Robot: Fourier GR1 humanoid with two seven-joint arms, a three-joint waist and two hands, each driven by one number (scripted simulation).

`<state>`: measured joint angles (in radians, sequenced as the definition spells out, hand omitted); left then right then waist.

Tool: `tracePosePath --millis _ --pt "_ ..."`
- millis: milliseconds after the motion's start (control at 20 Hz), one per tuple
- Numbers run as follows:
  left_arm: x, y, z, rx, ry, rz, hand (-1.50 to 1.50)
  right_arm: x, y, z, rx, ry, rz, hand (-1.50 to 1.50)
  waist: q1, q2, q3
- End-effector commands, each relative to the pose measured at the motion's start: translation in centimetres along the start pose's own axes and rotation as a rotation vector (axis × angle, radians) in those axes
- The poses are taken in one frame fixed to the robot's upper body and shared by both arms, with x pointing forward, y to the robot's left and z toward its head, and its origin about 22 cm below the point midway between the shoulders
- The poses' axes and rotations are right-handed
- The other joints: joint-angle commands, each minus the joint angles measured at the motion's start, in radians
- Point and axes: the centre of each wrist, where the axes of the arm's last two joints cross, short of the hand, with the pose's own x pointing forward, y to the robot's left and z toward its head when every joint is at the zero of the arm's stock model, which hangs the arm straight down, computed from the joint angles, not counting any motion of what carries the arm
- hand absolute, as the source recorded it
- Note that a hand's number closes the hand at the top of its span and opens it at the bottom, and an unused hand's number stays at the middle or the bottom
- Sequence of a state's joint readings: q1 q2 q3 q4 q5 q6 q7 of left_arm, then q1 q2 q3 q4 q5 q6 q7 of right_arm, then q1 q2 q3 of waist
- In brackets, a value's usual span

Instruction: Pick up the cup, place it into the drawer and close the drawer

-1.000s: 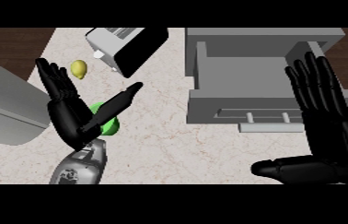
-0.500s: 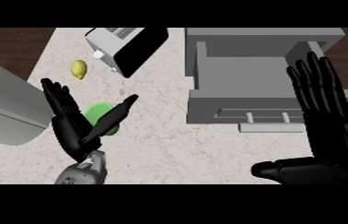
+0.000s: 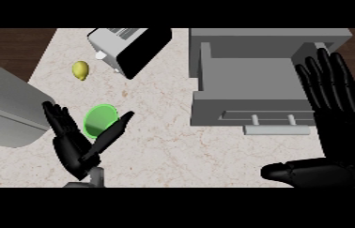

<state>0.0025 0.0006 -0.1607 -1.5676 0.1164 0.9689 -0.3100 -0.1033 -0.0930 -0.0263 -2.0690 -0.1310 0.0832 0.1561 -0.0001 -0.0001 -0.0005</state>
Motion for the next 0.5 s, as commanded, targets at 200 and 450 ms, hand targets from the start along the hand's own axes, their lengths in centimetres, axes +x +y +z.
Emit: tracePosePath --millis 200,450 --pt "-3.7 -0.5 1.3 0.026 0.031 -0.025 -1.5 1.0 -0.5 -0.9 0.001 -0.002 -0.016 -1.5 -0.001 0.0 0.0" --pt "-7.6 2.8 0.5 0.045 0.04 -0.021 -1.5 0.3 0.1 1.5 0.006 -0.011 -0.002 -1.5 -0.004 0.0 0.0"
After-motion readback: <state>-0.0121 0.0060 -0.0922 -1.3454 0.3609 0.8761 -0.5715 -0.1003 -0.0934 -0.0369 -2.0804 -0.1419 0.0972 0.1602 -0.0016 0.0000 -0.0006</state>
